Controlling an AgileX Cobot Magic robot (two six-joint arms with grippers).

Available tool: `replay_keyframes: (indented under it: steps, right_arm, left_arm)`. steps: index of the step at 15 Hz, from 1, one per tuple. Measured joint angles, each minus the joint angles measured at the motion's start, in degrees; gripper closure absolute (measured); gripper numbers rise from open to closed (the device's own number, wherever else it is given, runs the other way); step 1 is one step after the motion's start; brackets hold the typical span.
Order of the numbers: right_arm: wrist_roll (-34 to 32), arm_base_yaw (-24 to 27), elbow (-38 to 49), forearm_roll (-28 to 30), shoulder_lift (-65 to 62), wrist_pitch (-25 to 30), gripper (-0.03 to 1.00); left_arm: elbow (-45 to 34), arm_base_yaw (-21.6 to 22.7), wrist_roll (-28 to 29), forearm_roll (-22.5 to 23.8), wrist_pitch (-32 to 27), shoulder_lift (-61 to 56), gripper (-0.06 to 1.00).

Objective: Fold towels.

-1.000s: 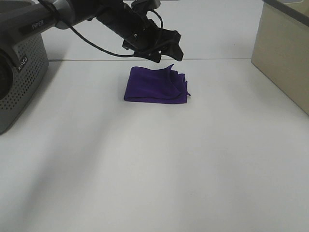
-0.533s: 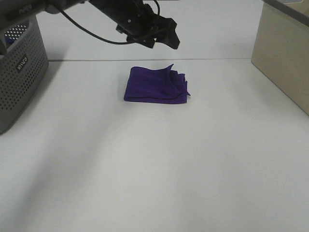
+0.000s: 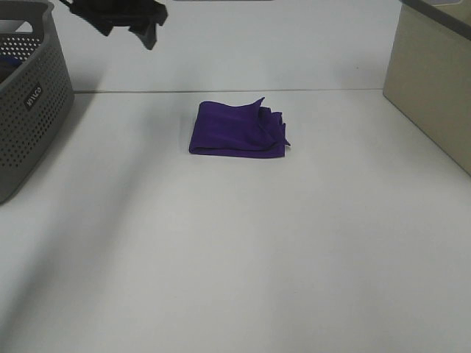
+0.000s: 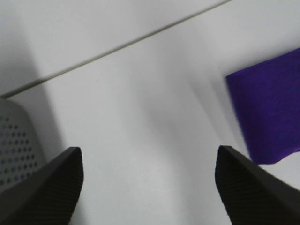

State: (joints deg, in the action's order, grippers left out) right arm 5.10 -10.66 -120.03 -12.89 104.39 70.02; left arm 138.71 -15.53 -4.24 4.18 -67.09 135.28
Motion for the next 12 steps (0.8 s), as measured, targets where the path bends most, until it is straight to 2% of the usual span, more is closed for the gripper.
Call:
replay_keyframes:
  steps: [3,7,8,9,10,11,12]
  right_arm:
    - [-1.15,1.60,0.00,1.49,0.00,0.00,0.20]
    - [-3.09,10.49,0.06,1.49,0.00,0.00,0.20]
    - [-3.32,14.55,3.90,2.23,-1.66,-0.11,0.20]
    - [-3.38,15.70,8.71,2.92,-4.18,-0.17,0.20]
    - [-3.38,15.93,14.27,3.38,-7.68,-0.17,0.20]
    - [-3.32,15.93,17.70,3.44,-9.51,-0.17,0.20]
    - [-2.92,15.93,24.81,3.38,-15.13,-0.17,0.20]
  left_arm:
    - [-0.40,5.10,0.92,-2.41,-2.35,-2.29,0.23]
    - [-3.84,13.01,0.40,-4.53,-2.46,-9.51,0.23]
    - [-13.18,17.93,0.11,-4.76,-2.35,-16.50,0.23]
    - [-19.31,20.86,-0.11,-4.70,-2.35,-20.86,0.23]
    - [-23.03,22.29,-0.34,-4.64,-2.35,-23.43,0.23]
    - [-30.08,24.58,-0.97,-4.58,-2.29,-28.76,0.23]
    - [-38.33,26.36,-1.55,-4.58,-1.49,-34.09,0.23]
